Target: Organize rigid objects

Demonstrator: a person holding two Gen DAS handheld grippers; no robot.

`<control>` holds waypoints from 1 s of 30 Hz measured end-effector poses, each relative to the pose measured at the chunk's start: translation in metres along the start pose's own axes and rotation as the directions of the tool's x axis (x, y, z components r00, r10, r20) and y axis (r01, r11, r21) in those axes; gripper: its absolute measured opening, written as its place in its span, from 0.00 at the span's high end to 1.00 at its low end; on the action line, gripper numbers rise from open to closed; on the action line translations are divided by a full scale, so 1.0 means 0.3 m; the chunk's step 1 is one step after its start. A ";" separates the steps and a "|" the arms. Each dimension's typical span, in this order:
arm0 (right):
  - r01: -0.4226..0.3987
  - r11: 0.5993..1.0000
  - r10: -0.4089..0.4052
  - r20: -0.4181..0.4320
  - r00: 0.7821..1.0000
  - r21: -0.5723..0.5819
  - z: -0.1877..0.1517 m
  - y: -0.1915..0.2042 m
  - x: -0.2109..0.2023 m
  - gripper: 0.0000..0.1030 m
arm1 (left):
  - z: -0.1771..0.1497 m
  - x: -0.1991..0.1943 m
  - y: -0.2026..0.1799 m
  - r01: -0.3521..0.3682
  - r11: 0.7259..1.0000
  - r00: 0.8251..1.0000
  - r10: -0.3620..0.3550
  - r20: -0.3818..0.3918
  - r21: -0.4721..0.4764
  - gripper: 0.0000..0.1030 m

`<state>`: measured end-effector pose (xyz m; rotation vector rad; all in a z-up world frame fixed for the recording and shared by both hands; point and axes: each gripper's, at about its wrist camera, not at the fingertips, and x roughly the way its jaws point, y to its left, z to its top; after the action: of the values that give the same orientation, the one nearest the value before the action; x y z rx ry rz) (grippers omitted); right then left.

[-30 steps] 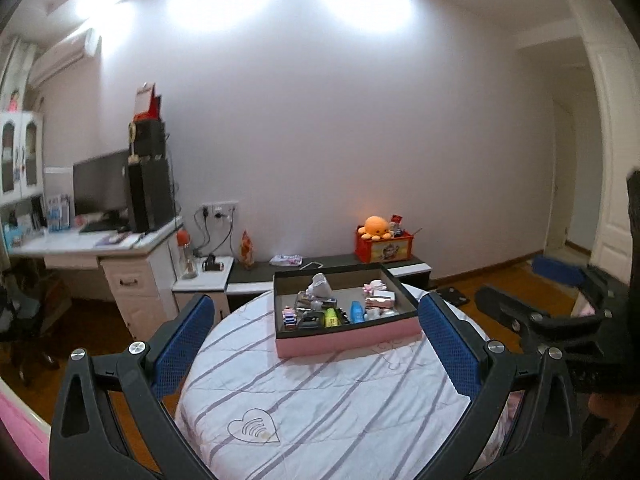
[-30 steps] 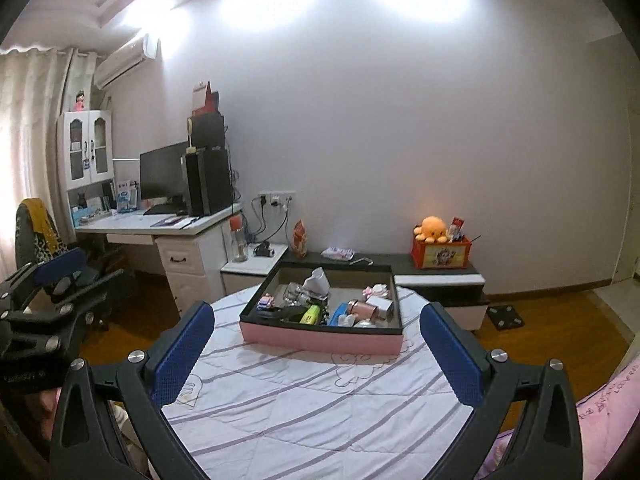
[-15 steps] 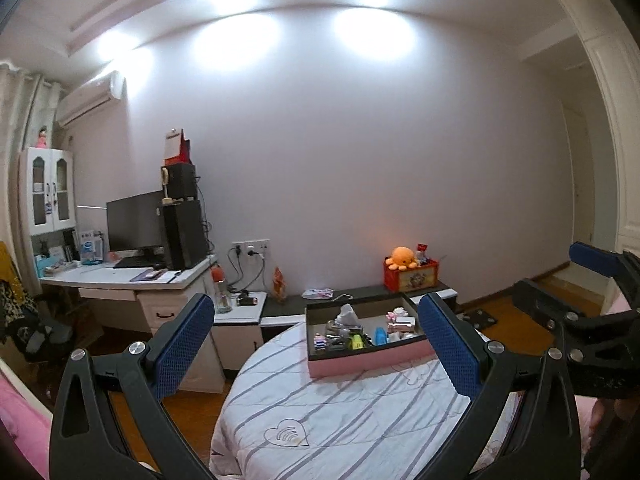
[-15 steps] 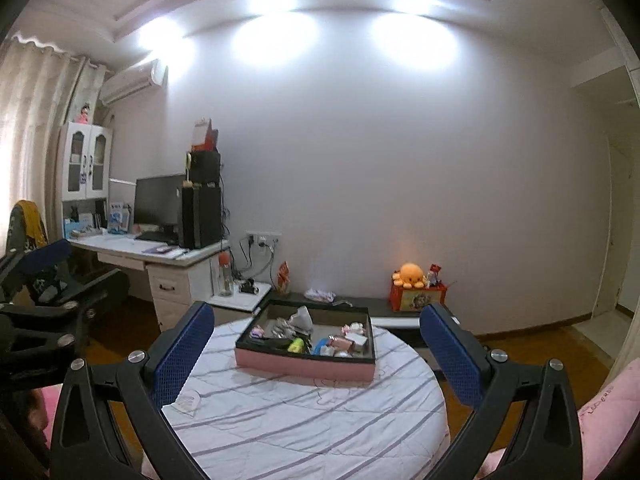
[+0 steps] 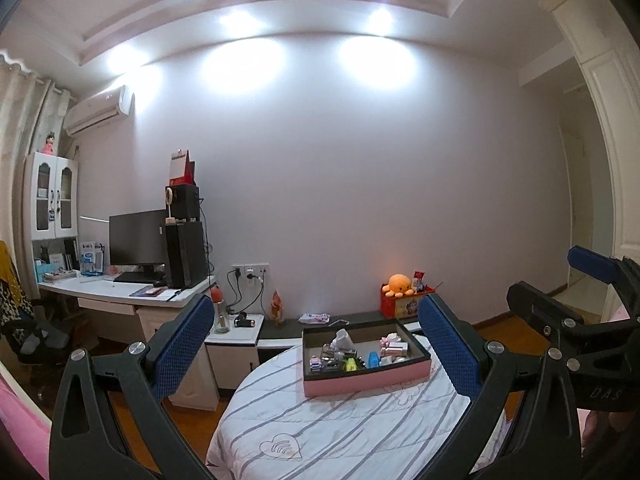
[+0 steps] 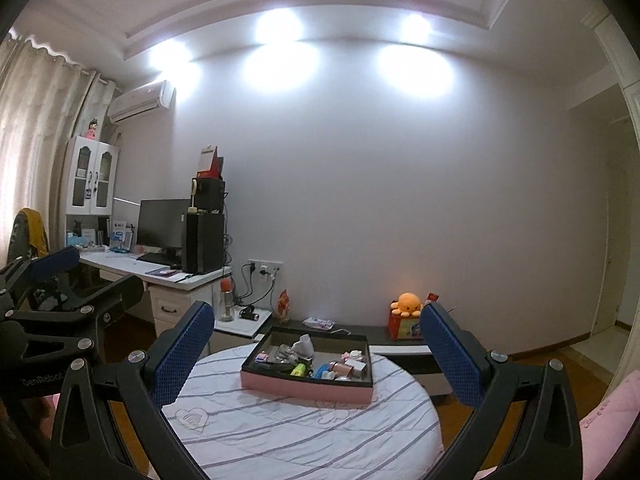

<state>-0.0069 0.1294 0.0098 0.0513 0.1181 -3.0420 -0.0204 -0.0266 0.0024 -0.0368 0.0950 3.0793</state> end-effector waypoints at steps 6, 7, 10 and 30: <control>0.012 1.000 -0.012 0.018 1.000 -0.003 0.004 0.004 -0.016 0.00 | -0.001 -0.004 -0.001 -0.010 1.000 1.000 0.010 0.014 -0.002 0.00; 0.015 1.000 -0.015 0.017 1.000 -0.003 0.003 0.005 -0.019 0.00 | -0.003 -0.004 -0.002 -0.015 1.000 1.000 0.015 0.018 -0.002 0.00; 0.020 1.000 -0.020 0.022 1.000 -0.005 -0.002 0.006 -0.022 0.00 | -0.007 -0.008 -0.007 -0.028 1.000 0.999 0.028 0.043 -0.007 0.00; 0.041 0.999 -0.042 0.024 0.999 0.011 -0.049 -0.007 0.047 0.00 | -0.065 0.086 -0.016 -0.023 0.999 0.999 0.024 0.025 -0.029 0.00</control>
<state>-0.0207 0.1313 -0.0051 0.0122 0.1028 -3.0835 -0.0455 -0.0213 -0.0179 0.0013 0.0507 3.1034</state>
